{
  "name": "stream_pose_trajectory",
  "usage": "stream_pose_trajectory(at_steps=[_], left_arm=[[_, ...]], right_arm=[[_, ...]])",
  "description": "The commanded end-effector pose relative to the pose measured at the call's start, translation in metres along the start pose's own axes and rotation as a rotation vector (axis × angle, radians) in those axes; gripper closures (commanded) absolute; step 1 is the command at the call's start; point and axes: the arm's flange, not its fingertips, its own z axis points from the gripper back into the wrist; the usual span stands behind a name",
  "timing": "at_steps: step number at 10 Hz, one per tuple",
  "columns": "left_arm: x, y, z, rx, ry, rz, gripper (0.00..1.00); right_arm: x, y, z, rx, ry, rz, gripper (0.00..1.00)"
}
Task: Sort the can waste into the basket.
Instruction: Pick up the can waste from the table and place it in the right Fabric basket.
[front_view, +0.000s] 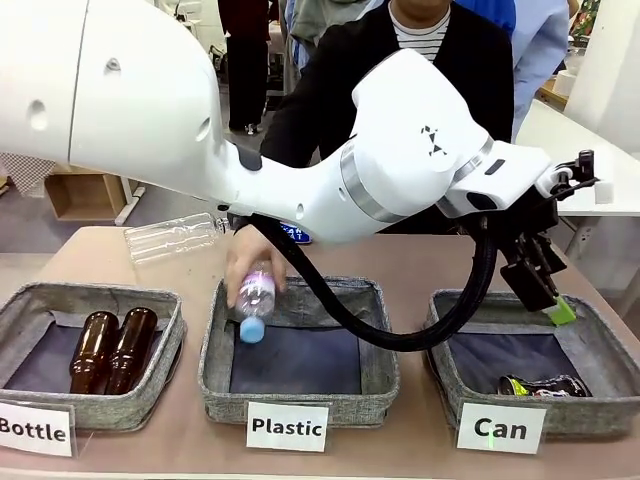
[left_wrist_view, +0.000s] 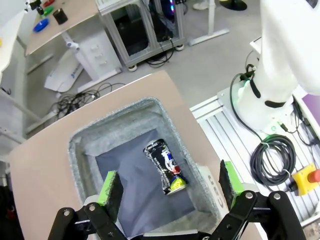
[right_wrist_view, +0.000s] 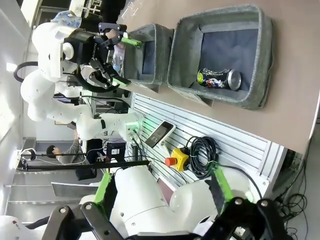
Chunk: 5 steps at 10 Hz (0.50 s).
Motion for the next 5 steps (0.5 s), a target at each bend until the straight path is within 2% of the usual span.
stream_pose_trajectory(at_steps=[1, 5], left_arm=[[0.0027, -0.0044, 0.0009, -0.005, 0.014, 0.016, 0.0], [0.0007, -0.005, 0.0044, -0.005, 0.006, 0.021, 0.0]], right_arm=[[0.0011, -0.0026, -0.0025, -0.024, 0.008, 0.017, 0.0], [0.0032, -0.0015, -0.0053, -0.031, 0.003, 0.013, 0.0]])
